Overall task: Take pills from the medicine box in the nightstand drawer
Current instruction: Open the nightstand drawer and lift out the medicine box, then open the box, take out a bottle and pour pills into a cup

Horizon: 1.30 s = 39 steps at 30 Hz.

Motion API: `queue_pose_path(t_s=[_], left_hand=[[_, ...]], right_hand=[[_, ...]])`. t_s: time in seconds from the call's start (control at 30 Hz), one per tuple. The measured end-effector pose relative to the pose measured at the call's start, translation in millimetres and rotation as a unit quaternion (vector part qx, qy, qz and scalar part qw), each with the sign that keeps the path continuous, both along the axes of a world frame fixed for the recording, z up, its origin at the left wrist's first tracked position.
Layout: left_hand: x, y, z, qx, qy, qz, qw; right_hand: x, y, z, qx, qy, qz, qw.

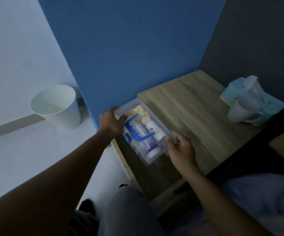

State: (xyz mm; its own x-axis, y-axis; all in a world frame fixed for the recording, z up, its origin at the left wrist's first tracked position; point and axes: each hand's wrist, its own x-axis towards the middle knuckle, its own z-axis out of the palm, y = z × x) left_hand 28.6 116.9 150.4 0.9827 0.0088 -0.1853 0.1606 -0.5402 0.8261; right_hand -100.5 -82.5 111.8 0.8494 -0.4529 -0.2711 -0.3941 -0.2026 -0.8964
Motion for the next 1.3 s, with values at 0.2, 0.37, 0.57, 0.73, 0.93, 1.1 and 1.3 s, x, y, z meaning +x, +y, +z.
queue_pose_path(t_s=[0.2,0.37,0.57,0.73,0.93,1.1,1.3], left_hand=[[39,-30,34,-0.112,0.003,0.015,0.994],[73,-74,28,-0.180,0.005,-0.002,0.984],[98,-104,3,-0.178,0.023,-0.013,0.984],[115,-111,-21,-0.195,0.037,-0.013,0.980],[107,-116,-36,-0.265,0.016,-0.007,0.964],[78,-121,-47,-0.297,0.084,0.023,0.951],[60,-138,-44,-0.298,0.140,0.082,0.941]], right_hand=[[49,-47,44,-0.001,-0.081,-0.057,0.995],[102,-95,53,-0.078,-0.101,-0.083,0.988],[134,-126,38,-0.106,-0.075,-0.085,0.988],[146,-136,26,-0.133,-0.063,-0.063,0.987],[146,-141,20,-0.179,-0.023,-0.045,0.982],[142,-138,30,-0.311,-0.049,0.051,0.948],[123,-120,24,-0.382,0.013,0.160,0.910]])
